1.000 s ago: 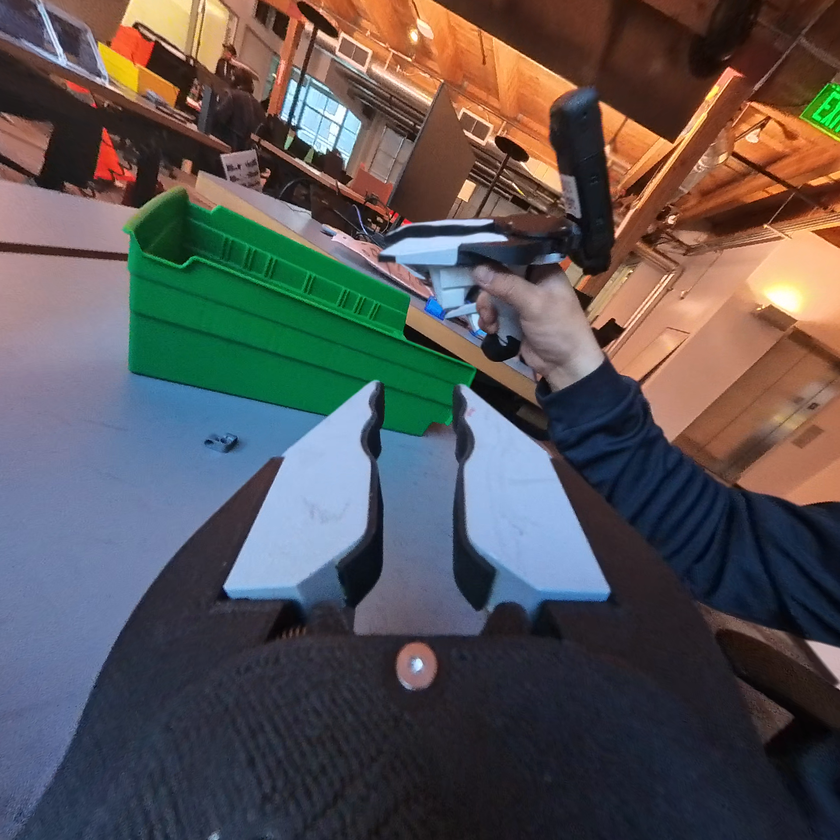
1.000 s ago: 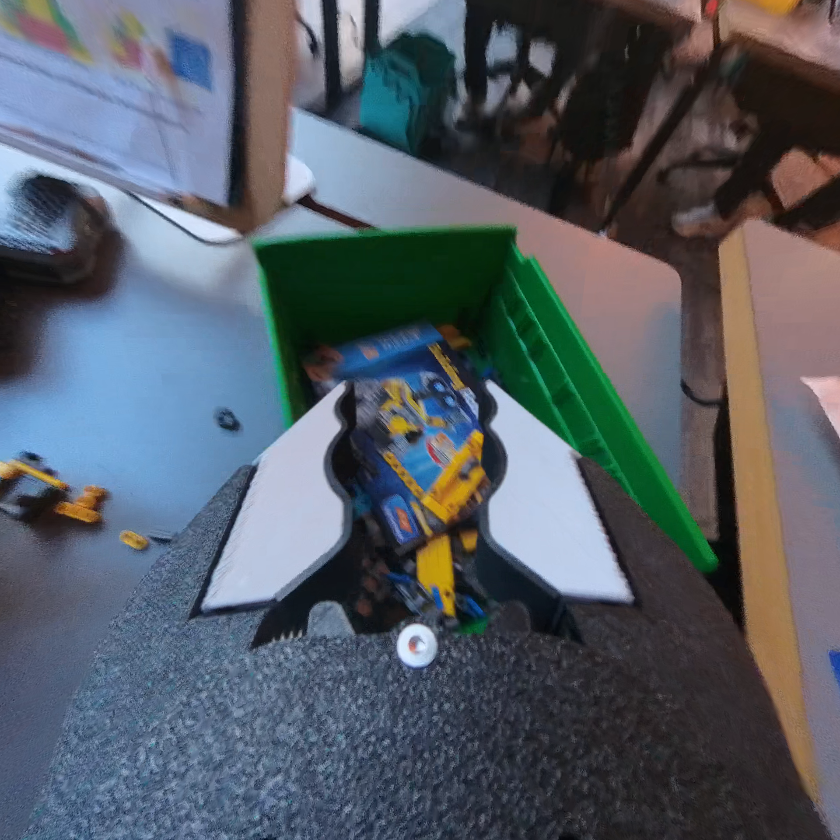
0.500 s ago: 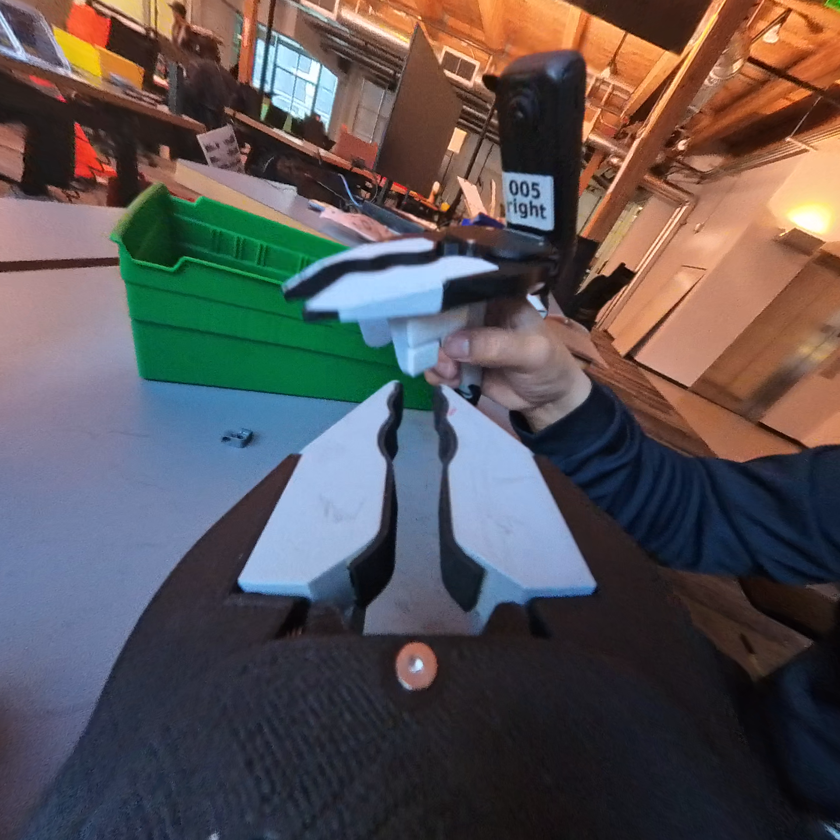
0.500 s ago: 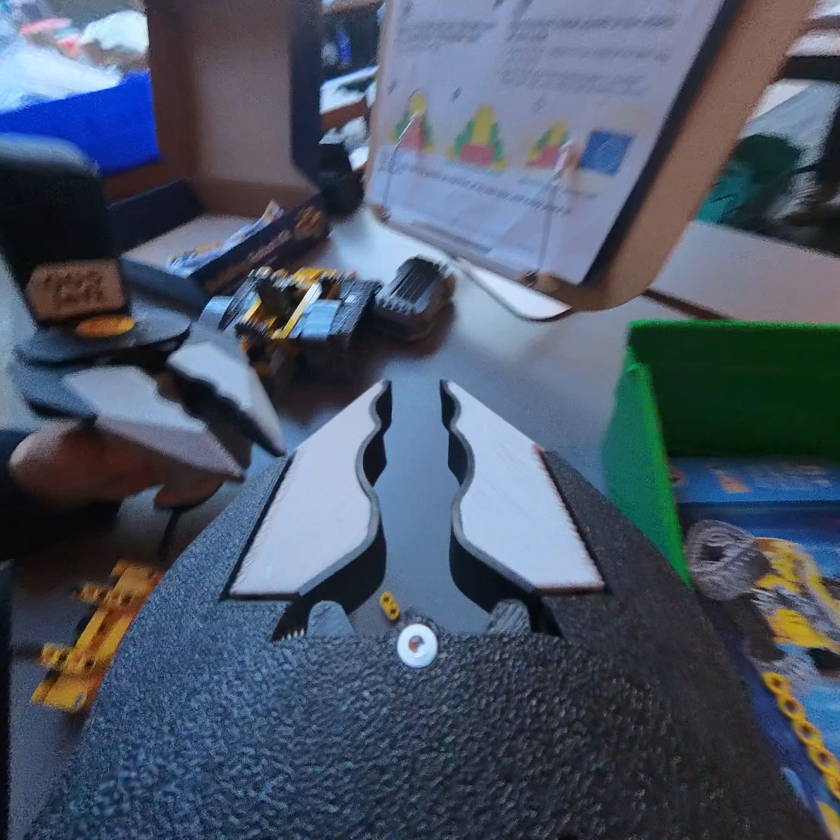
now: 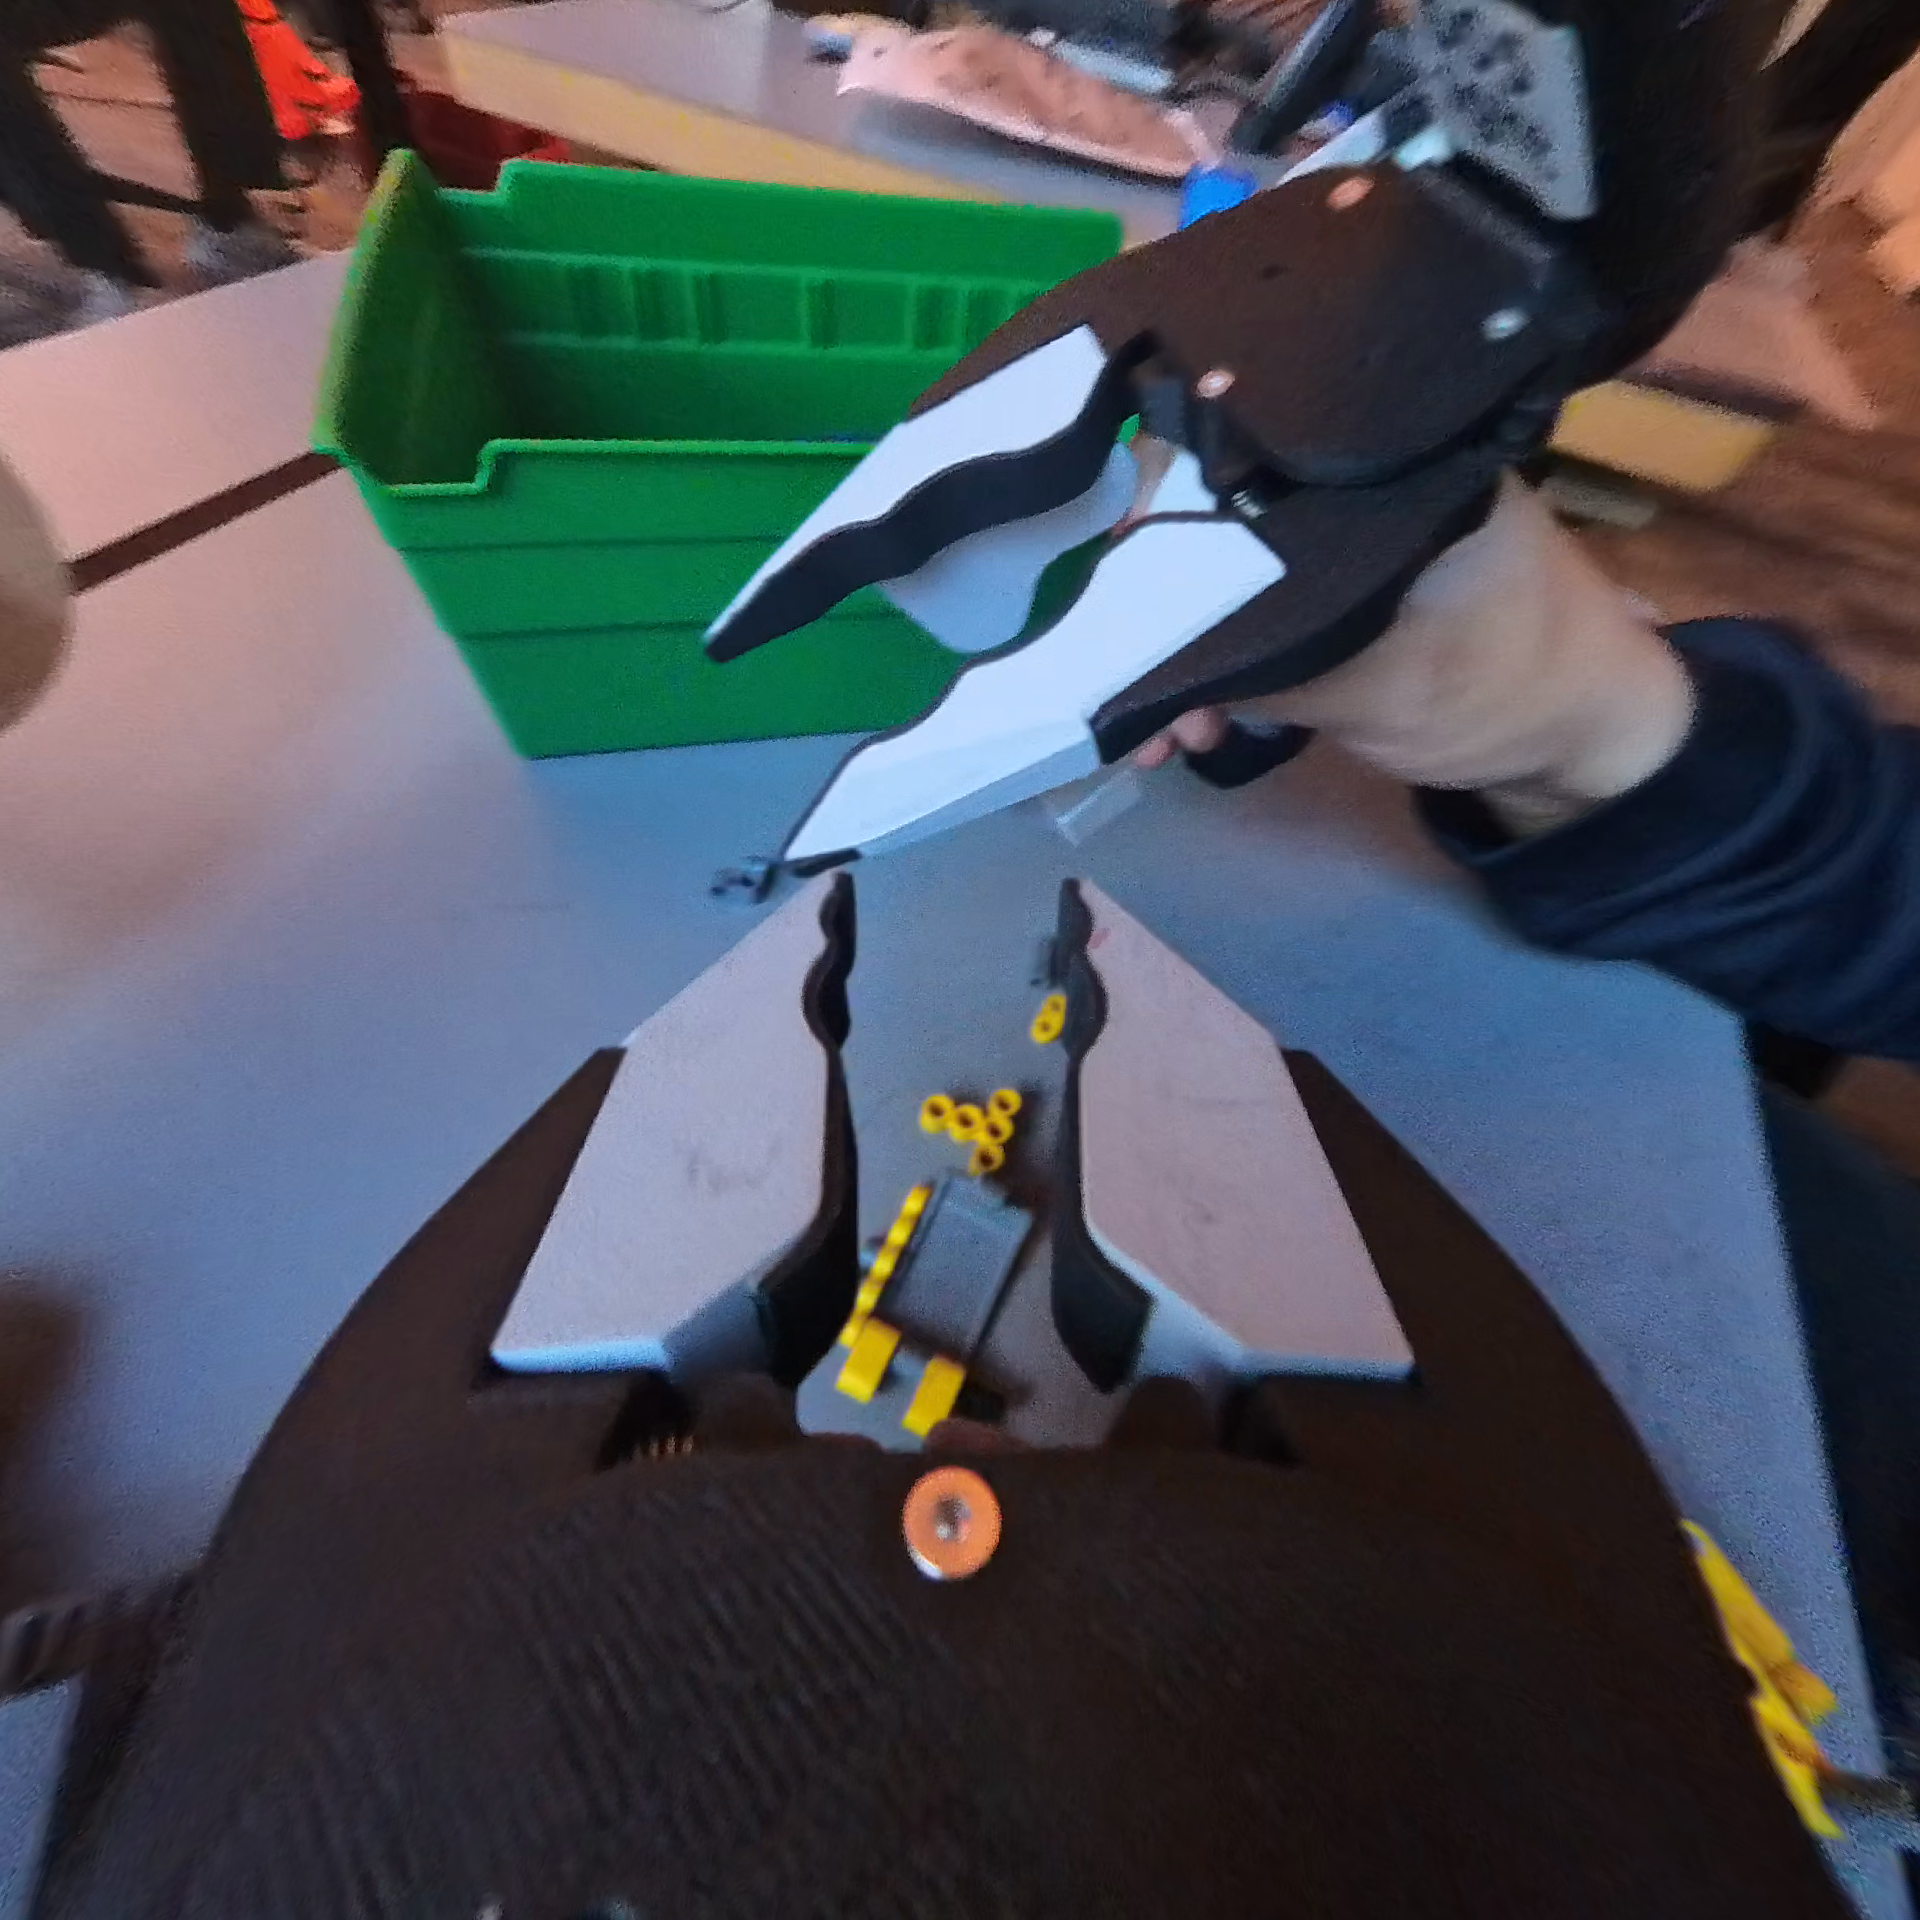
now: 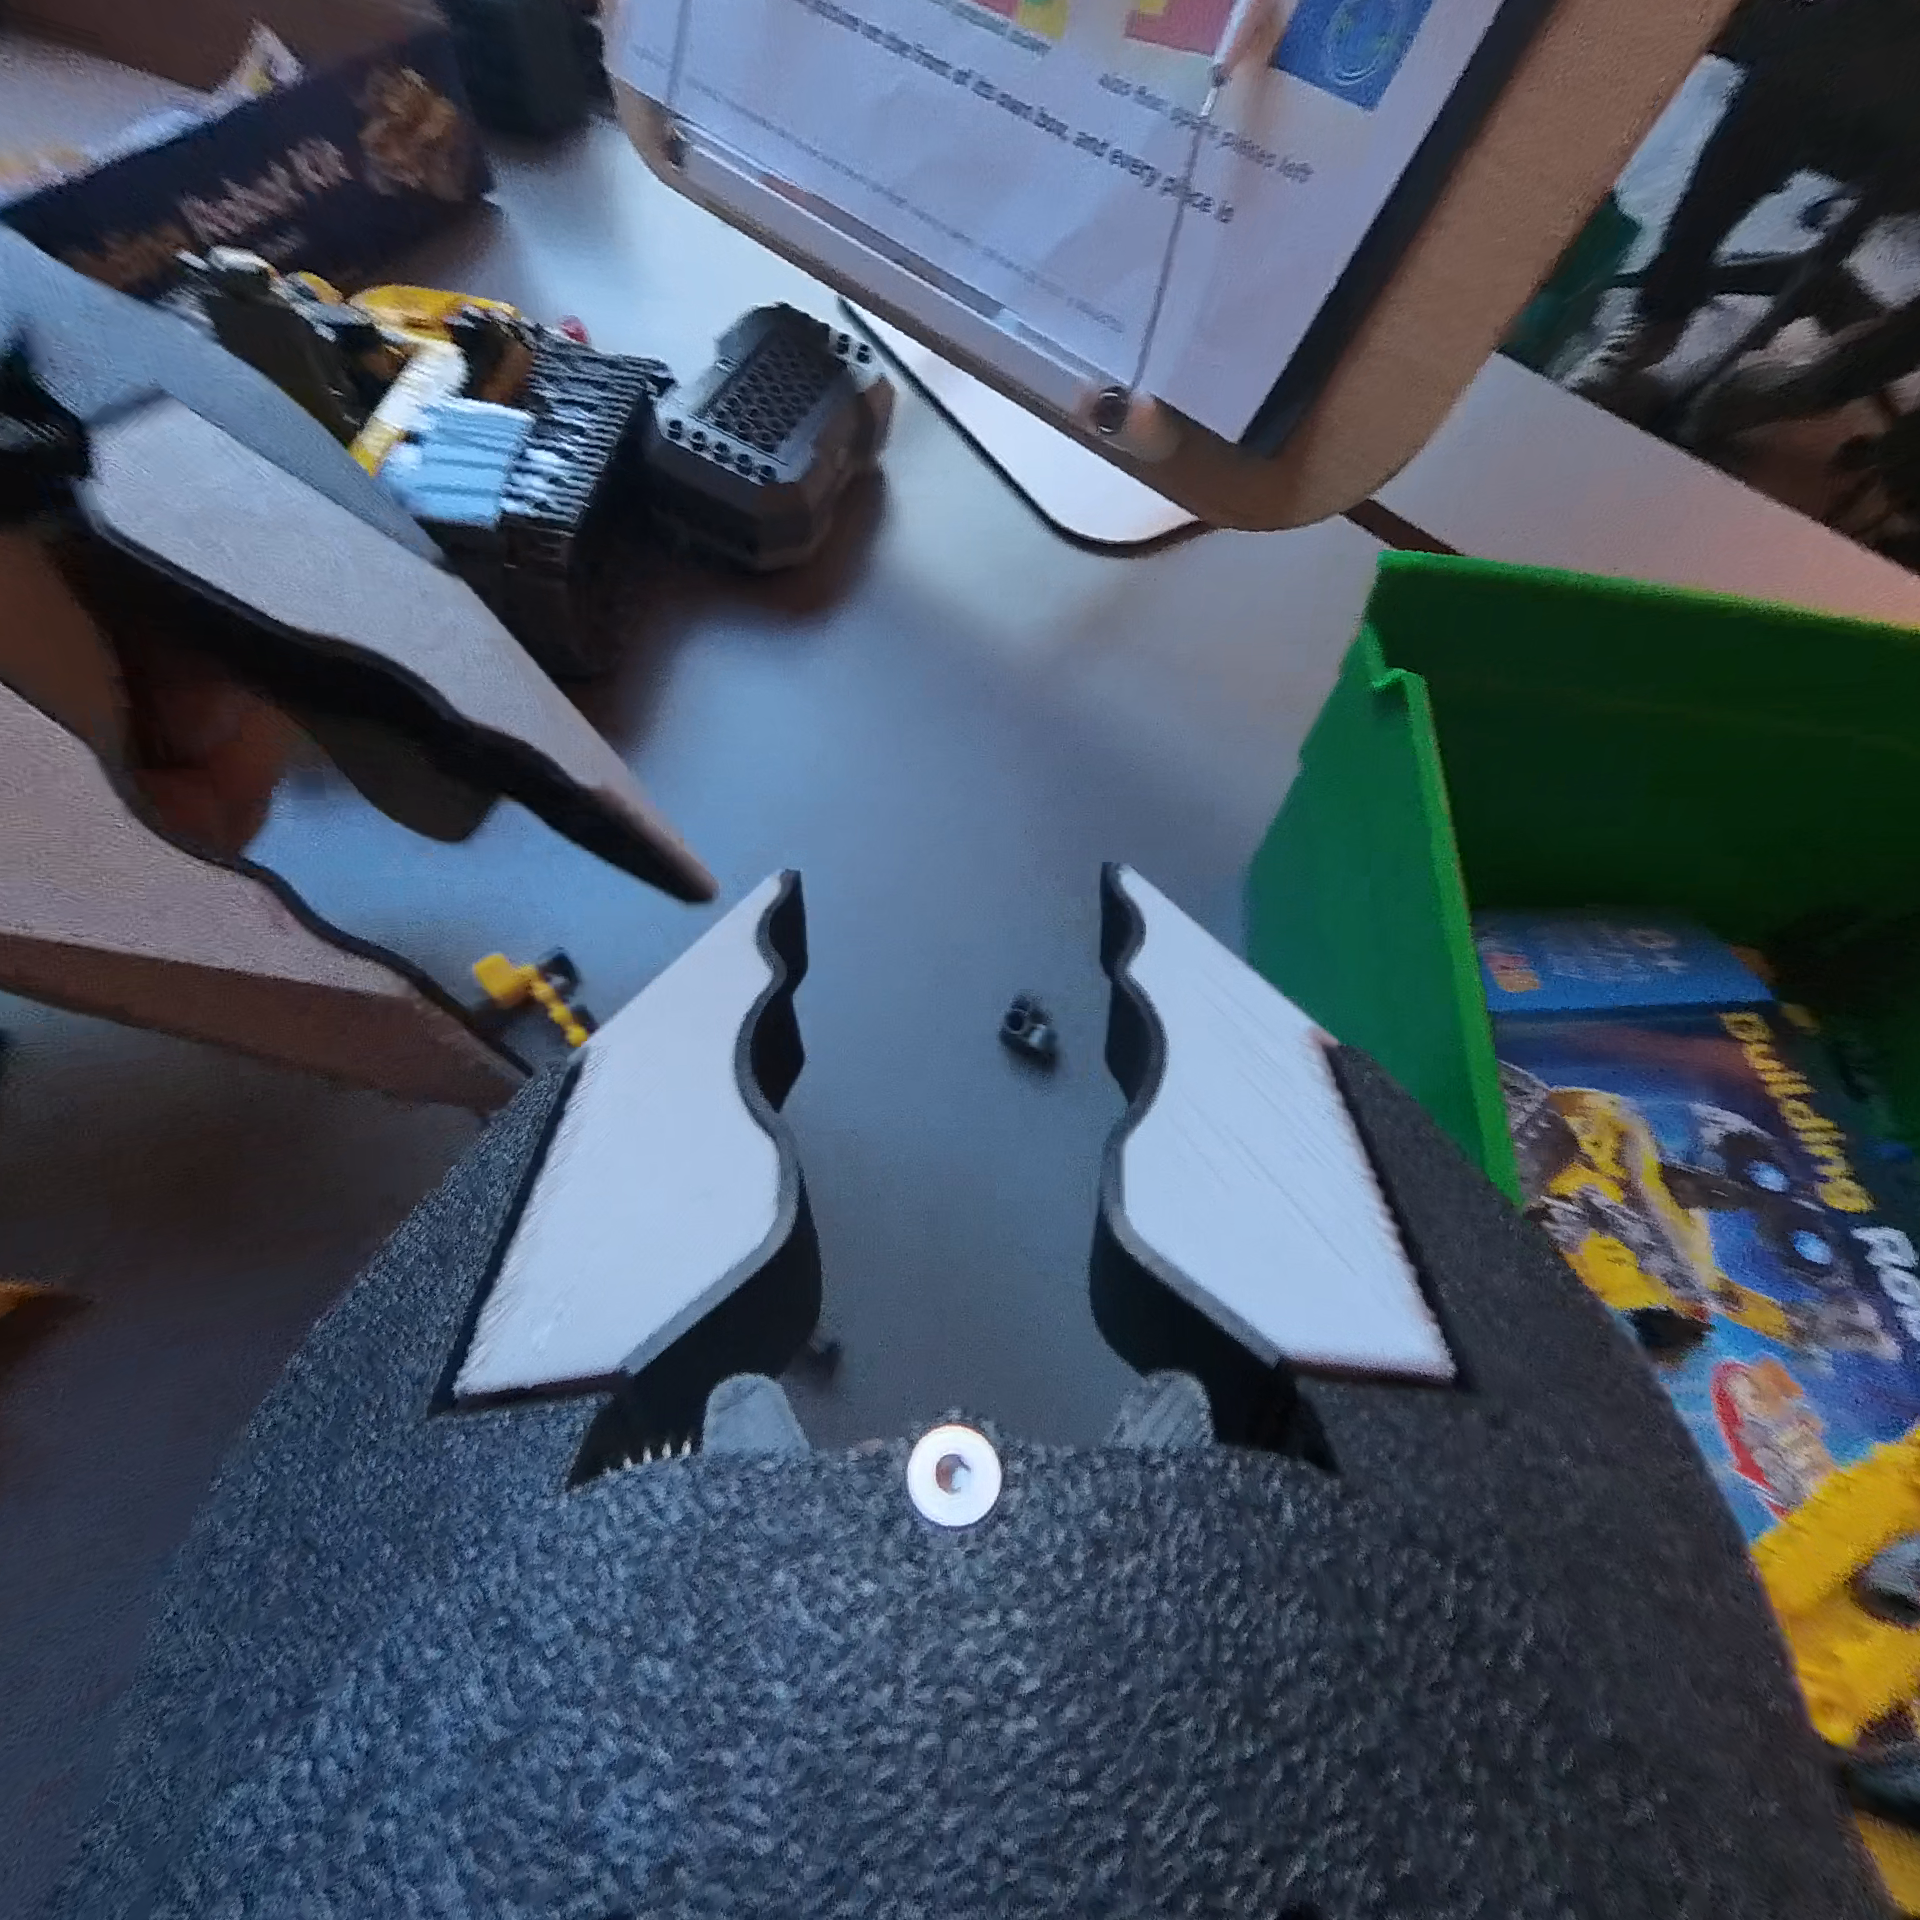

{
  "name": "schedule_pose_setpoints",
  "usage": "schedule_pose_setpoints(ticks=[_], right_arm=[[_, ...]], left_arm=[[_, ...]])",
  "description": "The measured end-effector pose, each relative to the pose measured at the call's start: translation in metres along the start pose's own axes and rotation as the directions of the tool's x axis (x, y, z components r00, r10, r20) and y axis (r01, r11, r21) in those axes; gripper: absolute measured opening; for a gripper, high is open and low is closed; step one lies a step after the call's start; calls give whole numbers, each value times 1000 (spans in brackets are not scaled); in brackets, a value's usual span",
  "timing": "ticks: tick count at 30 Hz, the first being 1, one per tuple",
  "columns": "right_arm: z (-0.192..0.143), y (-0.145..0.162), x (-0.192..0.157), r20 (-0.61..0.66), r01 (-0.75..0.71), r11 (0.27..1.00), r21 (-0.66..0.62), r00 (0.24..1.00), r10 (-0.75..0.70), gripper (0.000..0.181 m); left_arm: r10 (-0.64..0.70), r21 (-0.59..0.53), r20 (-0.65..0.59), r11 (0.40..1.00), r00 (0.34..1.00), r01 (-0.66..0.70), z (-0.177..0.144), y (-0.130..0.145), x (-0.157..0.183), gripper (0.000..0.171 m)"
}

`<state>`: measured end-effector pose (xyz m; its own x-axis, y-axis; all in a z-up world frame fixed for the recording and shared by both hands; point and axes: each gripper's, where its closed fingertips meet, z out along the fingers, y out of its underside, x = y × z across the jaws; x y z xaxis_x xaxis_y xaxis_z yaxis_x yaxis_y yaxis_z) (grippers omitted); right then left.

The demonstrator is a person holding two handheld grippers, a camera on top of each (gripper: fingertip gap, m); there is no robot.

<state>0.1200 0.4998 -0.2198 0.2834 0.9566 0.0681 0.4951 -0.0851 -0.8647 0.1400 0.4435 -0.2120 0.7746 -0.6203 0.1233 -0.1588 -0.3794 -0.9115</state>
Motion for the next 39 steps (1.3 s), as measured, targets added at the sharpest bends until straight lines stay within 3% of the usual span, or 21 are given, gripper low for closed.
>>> schedule_pose_setpoints(ticks=[2,5,8,9,12,14,18,21,24,25,28,29,32,34,35,39], right_arm=[[3,5,2,-44,29,999,-34,999,-30,55],[5,6,-11,-4,67,997,-30,998,-67,55],[7,9,-15,21,67,996,-54,998,-66,17],[9,10,-14,17,62,997,-53,998,-61,14],[10,14,-12,-4,60,996,-64,998,-61,48],[10,7,-17,27,14,1000,-17,1000,-13,60],[9,1,-15,31,-10,999,35,999,9,68],[2,-11,-21,87,-39,993,111,996,29,78],[0,-13,-30,158,-65,991,116,986,46,81],[0,-12,-29,163,-73,991,110,985,55,84],[3,-7,-36,227,-98,993,70,971,80,126],[2,-9,-39,248,-111,991,78,965,88,132],[-8,-29,-44,275,-112,977,184,960,58,136],[-10,-40,-35,204,-102,959,265,978,48,155],[-8,-42,-25,141,-107,950,295,988,68,155],[-2,-34,-27,119,-49,963,267,993,17,152]], left_arm=[[35,-34,68,999,997,-32,-4,3,-10,38],[55,-52,139,997,989,-48,-9,6,-21,26],[66,-108,202,993,977,-45,-6,23,-30,13],[54,-121,201,992,978,-30,-4,28,-30,7],[20,-82,178,997,984,-5,-4,24,-23,8],[22,-31,188,999,982,-16,-6,15,-19,11],[24,3,199,1000,980,-25,-8,9,-18,23],[22,39,210,999,977,-31,-13,5,-21,56],[-14,63,178,998,984,3,-15,5,-20,57],[-32,62,180,998,983,21,-15,6,-22,65],[-37,56,136,998,990,30,-14,10,-21,120],[-43,77,136,996,990,33,-15,7,-22,130],[-65,101,154,994,986,49,-19,3,-26,138],[-65,112,188,993,980,44,-21,2,-31,138],[-66,112,208,993,976,43,-22,2,-33,133],[-47,77,252,997,967,28,-17,9,-38,136]])
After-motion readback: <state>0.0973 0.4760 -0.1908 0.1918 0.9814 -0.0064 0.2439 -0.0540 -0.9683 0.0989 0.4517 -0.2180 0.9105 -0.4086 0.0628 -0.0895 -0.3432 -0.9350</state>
